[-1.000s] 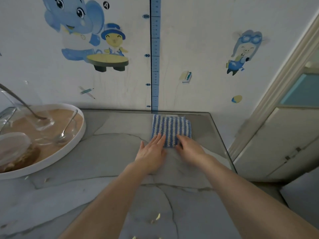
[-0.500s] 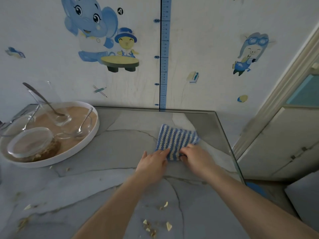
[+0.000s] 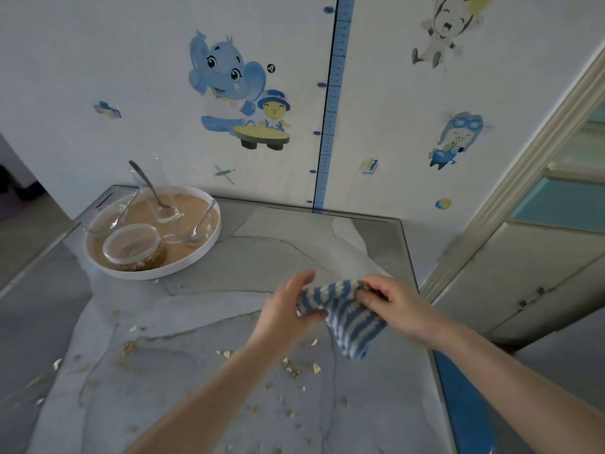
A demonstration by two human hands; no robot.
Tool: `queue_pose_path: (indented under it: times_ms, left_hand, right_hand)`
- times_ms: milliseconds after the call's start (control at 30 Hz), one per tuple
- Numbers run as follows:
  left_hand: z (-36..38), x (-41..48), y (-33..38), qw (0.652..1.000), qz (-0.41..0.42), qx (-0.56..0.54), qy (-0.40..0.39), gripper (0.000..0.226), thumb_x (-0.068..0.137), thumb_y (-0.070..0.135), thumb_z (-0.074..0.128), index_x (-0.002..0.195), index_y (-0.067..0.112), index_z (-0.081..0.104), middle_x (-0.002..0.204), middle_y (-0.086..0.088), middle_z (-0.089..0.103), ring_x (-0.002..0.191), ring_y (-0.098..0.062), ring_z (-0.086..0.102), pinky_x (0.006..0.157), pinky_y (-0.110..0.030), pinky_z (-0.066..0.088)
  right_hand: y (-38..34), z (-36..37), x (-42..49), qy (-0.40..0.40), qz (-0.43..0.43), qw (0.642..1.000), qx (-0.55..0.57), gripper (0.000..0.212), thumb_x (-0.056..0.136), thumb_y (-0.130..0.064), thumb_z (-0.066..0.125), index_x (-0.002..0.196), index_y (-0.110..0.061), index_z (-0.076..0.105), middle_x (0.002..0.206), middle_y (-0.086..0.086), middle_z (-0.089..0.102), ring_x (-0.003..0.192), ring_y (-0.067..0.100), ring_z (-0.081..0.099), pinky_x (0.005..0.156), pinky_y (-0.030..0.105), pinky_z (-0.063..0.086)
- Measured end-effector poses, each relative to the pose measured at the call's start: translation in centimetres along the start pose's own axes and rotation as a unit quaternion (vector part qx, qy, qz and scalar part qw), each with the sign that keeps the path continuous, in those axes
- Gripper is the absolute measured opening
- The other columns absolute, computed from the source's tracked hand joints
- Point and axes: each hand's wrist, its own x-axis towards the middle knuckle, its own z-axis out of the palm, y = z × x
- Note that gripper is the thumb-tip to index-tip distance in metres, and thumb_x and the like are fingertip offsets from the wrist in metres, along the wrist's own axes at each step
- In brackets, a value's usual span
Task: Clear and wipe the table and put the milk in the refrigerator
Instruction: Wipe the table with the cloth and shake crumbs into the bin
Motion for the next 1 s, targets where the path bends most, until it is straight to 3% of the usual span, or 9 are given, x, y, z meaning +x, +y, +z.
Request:
queue_pose_path:
  times_ms: [133, 200, 300, 367, 500, 667, 733, 833, 1000]
  left_hand:
    - [-2.6, -0.8, 3.0, 0.997, 0.018, -0.065, 0.041, 0.007, 0.082, 0.016, 0.066, 0.085, 0.017, 0.059, 0.071, 0.012, 0.055, 0.074, -0.013, 0.055, 0.059, -0.008, 0.037]
    - [-3.7, -1.5, 4.5, 0.998, 0.051, -0.037, 0.01, 0.011, 0.087, 0.019, 0.059, 0.079, 0.017, 0.052, 0.063, 0.012, 0.047, 0.062, -0.01, 0.046, 0.056, -0.011, 0.034]
    - [-4.9, -2.8, 6.2, 0.995, 0.084, -0.001, -0.045, 0.015, 0.09, 0.025, 0.054, 0.081, 0.013, 0.051, 0.06, 0.01, 0.044, 0.055, -0.002, 0.04, 0.054, -0.014, 0.032]
    - [-5.6, -3.5, 6.9, 0.994, 0.084, 0.014, -0.07, 0.016, 0.088, 0.026, 0.057, 0.084, 0.01, 0.056, 0.063, 0.007, 0.048, 0.056, -0.006, 0.042, 0.054, -0.015, 0.032]
    - [-7.6, -5.2, 7.3, 0.997, 0.047, 0.013, -0.061, 0.009, 0.08, 0.02, 0.066, 0.086, 0.015, 0.06, 0.066, 0.011, 0.052, 0.059, 0.0, 0.047, 0.052, -0.014, 0.033]
    - [-11.4, -7.4, 5.3, 0.998, -0.023, 0.039, -0.048, 0.016, 0.075, 0.022, 0.07, 0.085, 0.019, 0.059, 0.07, 0.008, 0.056, 0.068, -0.01, 0.051, 0.054, -0.018, 0.035]
    - [-13.4, -8.4, 3.6, 0.994, -0.048, 0.081, -0.061, 0.013, 0.077, 0.02, 0.067, 0.088, 0.018, 0.059, 0.071, 0.008, 0.057, 0.071, -0.014, 0.053, 0.057, -0.021, 0.036]
    - [-16.4, -9.8, 0.7, 0.986, -0.083, 0.135, -0.046, 0.008, 0.077, 0.014, 0.061, 0.085, 0.012, 0.061, 0.084, -0.007, 0.062, 0.081, -0.024, 0.057, 0.063, -0.026, 0.036]
    - [-21.4, -10.6, -4.5, 0.984, -0.146, 0.098, -0.002, 0.011, 0.078, 0.01, 0.054, 0.082, 0.017, 0.046, 0.076, 0.001, 0.05, 0.073, -0.021, 0.049, 0.054, -0.021, 0.035]
  right_hand:
    - [-1.6, -2.8, -2.4, -0.042, 0.082, 0.988, 0.12, 0.018, 0.094, -0.024, 0.047, 0.084, -0.016, 0.059, 0.08, -0.001, 0.056, 0.077, 0.01, 0.052, 0.071, 0.023, 0.038]
    - [-2.0, -3.7, -3.2, -0.071, 0.107, 0.984, 0.122, 0.009, 0.093, -0.019, 0.051, 0.094, -0.019, 0.06, 0.095, -0.001, 0.062, 0.09, 0.01, 0.057, 0.08, 0.024, 0.042]
    - [-3.3, -4.2, -4.0, -0.098, 0.084, 0.983, 0.128, 0.046, 0.083, -0.015, 0.064, 0.125, -0.024, 0.047, 0.124, -0.007, 0.055, 0.12, 0.008, 0.05, 0.098, 0.02, 0.041]
    - [-5.2, -3.8, -4.2, -0.099, 0.032, 0.992, 0.071, 0.072, 0.076, -0.021, 0.072, 0.137, -0.027, 0.034, 0.132, -0.016, 0.041, 0.127, 0.0, 0.037, 0.093, 0.006, 0.034]
    - [-8.9, -0.6, -3.2, -0.066, -0.087, 0.993, -0.047, 0.082, 0.069, -0.019, 0.079, 0.138, -0.023, 0.036, 0.124, -0.016, 0.04, 0.116, -0.003, 0.038, 0.084, 0.001, 0.029]
    - [-11.3, 2.6, -1.4, -0.067, -0.125, 0.984, -0.107, 0.015, 0.073, -0.021, 0.075, 0.086, -0.019, 0.067, 0.073, -0.002, 0.06, 0.066, 0.001, 0.051, 0.059, 0.018, 0.033]
    - [-12.6, 3.5, -0.6, -0.088, -0.129, 0.984, -0.083, 0.018, 0.074, -0.019, 0.074, 0.069, -0.028, 0.06, 0.063, -0.006, 0.056, 0.058, -0.004, 0.05, 0.056, 0.016, 0.032]
    - [-15.2, 5.6, 1.4, -0.136, -0.128, 0.978, -0.089, 0.015, 0.076, -0.013, 0.071, 0.075, -0.024, 0.061, 0.066, -0.01, 0.056, 0.059, -0.013, 0.051, 0.057, 0.009, 0.036]
    - [-19.5, 11.0, 5.5, -0.193, -0.096, 0.976, -0.041, 0.011, 0.082, -0.01, 0.064, 0.082, -0.017, 0.056, 0.071, -0.003, 0.054, 0.066, 0.009, 0.052, 0.062, 0.018, 0.045]
